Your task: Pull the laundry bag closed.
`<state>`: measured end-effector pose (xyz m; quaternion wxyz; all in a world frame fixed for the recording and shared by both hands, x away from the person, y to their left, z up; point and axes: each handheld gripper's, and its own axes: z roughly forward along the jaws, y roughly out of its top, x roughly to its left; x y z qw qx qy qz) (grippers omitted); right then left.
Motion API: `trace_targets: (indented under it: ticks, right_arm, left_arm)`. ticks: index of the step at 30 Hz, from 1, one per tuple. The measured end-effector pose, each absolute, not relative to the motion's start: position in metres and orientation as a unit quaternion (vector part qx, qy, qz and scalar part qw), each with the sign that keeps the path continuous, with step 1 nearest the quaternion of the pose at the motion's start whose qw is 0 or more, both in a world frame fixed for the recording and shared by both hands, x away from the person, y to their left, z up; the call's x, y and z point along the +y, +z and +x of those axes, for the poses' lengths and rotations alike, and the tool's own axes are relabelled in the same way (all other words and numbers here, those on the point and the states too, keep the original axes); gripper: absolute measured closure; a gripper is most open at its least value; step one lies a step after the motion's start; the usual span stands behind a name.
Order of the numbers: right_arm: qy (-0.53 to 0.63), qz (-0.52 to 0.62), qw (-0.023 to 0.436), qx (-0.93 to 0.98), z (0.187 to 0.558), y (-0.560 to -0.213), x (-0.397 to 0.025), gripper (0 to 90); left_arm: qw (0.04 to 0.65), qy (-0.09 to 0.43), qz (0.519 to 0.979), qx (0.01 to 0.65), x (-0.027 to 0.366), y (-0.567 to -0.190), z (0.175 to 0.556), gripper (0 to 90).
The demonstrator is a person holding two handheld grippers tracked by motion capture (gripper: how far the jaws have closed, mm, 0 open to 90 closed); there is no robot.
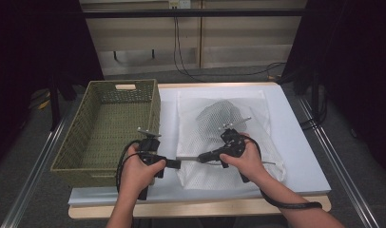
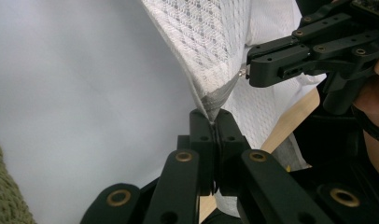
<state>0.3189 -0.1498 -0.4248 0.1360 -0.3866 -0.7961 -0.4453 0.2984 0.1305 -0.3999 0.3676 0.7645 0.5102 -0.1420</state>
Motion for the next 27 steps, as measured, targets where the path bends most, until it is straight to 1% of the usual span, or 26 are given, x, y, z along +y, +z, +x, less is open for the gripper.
trace_targets:
  ticks: [2, 3, 9, 13, 14, 15, 21, 27]
  right_arm:
    - [-0.445, -0.388, 0.132, -0.796, 0.320, -0.426, -0.154, 87.5]
    - [-0.444, -0.392, 0.132, -0.795, 0.319, -0.426, -0.156, 87.5]
    - [-0.443, -0.395, 0.131, -0.794, 0.318, -0.429, -0.164, 87.5]
    - [-0.444, -0.396, 0.132, -0.793, 0.316, -0.429, -0.165, 87.5]
    - [-0.441, -0.396, 0.130, -0.795, 0.315, -0.429, -0.165, 87.5]
    - [-0.440, -0.398, 0.127, -0.795, 0.315, -0.429, -0.166, 87.5]
    - [-0.443, -0.401, 0.129, -0.792, 0.315, -0.430, -0.172, 87.5]
    - [-0.439, -0.405, 0.128, -0.791, 0.315, -0.432, -0.179, 87.5]
  left_arm:
    - [0.372, -0.140, 0.758, 0.518, 0.130, -0.400, 0.298, 88.3]
    - [0.368, -0.143, 0.762, 0.513, 0.131, -0.401, 0.298, 88.2]
    - [0.367, -0.154, 0.756, 0.520, 0.131, -0.400, 0.298, 88.2]
    - [0.365, -0.146, 0.762, 0.515, 0.131, -0.400, 0.298, 88.1]
    - [0.369, -0.148, 0.752, 0.526, 0.130, -0.399, 0.297, 88.2]
    - [0.365, -0.142, 0.761, 0.517, 0.133, -0.399, 0.298, 88.2]
    - [0.367, -0.152, 0.754, 0.523, 0.133, -0.398, 0.298, 88.2]
    - [0.365, -0.150, 0.756, 0.523, 0.136, -0.398, 0.298, 88.2]
